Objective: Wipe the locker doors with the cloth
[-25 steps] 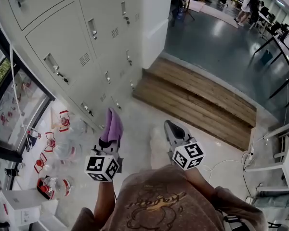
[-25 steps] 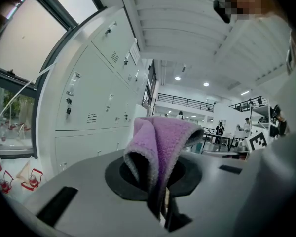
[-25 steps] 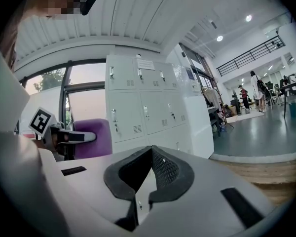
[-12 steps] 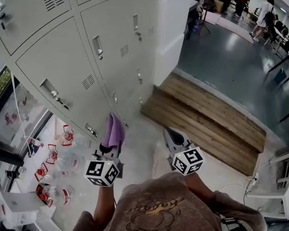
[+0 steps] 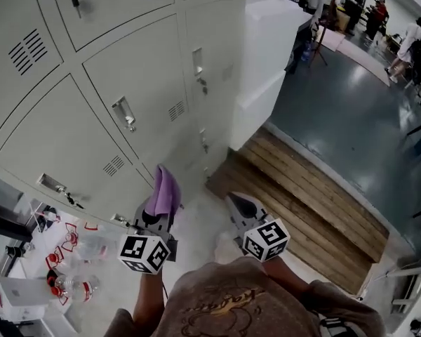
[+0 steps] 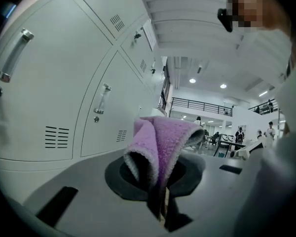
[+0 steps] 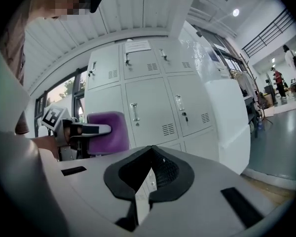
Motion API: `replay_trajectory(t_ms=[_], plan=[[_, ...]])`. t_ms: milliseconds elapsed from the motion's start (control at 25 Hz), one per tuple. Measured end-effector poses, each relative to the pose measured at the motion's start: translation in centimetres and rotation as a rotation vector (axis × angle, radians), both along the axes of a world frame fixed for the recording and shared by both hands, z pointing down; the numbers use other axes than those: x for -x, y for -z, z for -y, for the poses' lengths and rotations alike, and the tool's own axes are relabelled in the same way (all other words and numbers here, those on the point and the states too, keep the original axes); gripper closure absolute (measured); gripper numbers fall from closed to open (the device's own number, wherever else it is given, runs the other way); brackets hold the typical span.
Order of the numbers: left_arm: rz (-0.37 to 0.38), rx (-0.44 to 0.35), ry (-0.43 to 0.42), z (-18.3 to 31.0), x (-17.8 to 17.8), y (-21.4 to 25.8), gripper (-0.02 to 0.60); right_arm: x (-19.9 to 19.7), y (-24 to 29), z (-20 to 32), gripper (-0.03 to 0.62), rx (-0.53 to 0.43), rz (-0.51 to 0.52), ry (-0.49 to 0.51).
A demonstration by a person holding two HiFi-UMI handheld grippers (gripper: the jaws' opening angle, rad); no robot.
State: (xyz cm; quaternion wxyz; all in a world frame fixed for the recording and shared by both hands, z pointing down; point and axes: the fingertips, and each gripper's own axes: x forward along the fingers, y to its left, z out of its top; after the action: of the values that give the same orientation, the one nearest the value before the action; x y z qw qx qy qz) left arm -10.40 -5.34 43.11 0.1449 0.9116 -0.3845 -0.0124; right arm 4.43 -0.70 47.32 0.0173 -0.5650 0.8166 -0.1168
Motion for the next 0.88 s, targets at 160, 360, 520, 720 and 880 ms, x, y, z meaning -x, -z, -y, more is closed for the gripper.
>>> replay_trajectory(t_ms=[160, 360, 520, 720, 880], plan=[[-0.011, 0.009, 0.075, 3.5, -1.8, 0.7, 0.541, -2.8, 0.1, 4.1, 0.597, 0.012, 0.011, 0.051], [-0.017, 0.017, 0.163, 5.4, -1.9, 1.3, 0.541, -4.2, 0.1, 8.0, 0.597, 0.02, 0.016, 0.124], [-0.024, 0.026, 0.207, 5.8, -0.8, 1.3, 0.541, -3.3, 0.4, 9.8, 0.597, 0.007, 0.029, 0.157], [-0.021, 0.024, 0.237, 6.5, 0.8, 1.4, 0.541, -2.1, 0.1, 10.7, 0.597, 0.019, 0.041, 0.179], [-0.03, 0.008, 0.24, 6.9, 2.2, 2.1, 0.541, -0.4, 0.3, 10.9, 0.597, 0.026, 0.033, 0.19]])
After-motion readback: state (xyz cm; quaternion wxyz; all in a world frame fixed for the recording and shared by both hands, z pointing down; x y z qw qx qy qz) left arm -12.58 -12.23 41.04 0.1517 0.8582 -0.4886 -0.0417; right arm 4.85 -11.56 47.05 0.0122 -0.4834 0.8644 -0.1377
